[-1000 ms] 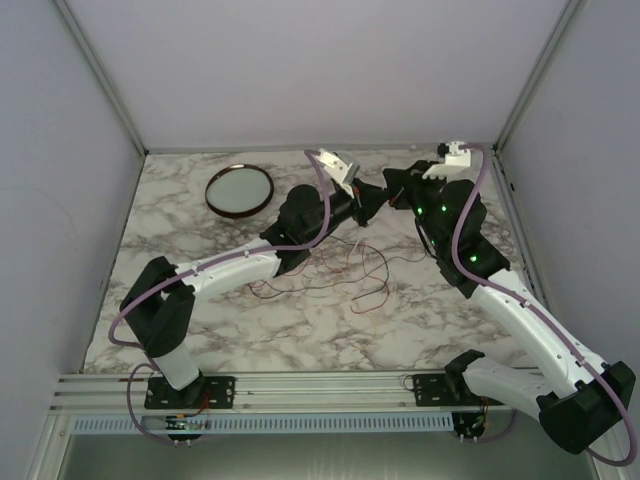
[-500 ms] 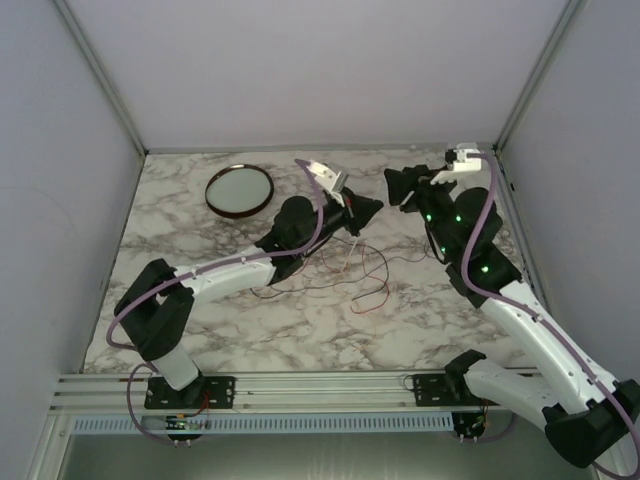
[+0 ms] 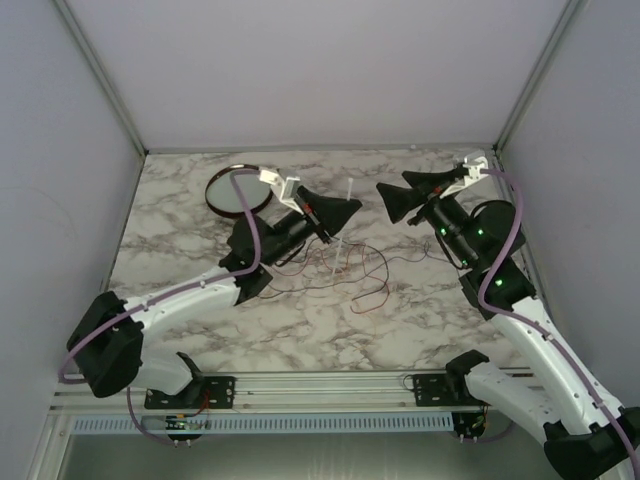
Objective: Zip-tie the wires
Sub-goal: Pick up the ribbon at the center of the board.
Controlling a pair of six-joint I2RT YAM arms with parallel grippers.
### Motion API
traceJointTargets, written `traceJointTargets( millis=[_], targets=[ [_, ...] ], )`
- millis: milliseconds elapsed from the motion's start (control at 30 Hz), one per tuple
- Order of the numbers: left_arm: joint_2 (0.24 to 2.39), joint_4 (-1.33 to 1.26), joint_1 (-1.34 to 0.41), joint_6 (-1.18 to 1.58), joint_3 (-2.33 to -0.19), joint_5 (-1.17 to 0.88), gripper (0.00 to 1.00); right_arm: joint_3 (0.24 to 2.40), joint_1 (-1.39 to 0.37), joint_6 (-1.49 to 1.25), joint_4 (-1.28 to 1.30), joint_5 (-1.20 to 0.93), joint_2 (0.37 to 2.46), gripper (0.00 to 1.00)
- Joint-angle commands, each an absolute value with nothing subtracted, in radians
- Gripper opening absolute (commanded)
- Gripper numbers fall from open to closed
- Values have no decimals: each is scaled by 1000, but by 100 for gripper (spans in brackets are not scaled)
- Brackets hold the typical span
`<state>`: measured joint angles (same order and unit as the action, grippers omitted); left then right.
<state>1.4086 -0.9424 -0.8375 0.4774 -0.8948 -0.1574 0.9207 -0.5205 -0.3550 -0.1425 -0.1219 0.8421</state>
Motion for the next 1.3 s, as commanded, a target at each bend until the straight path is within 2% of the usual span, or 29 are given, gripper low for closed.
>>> traceJointTargets(
  millis=[0,400,867,1267],
  targets=[
    [1355,-1071,-836,527,-858,-231,0,949,-492,-429,-177,-319,851,67],
    [1299,-1152,-837,577,-812,-283,0,972,-480,-572,-325,-613,919,64],
    [1324,-1208,-836,598,-820,-299,0,915,-482,-749,-575,-714,1006,45],
    [1321,-1202,-836,595,-822,-290,0,901,-491,-792,-635,-750,1038,33]
  ],
)
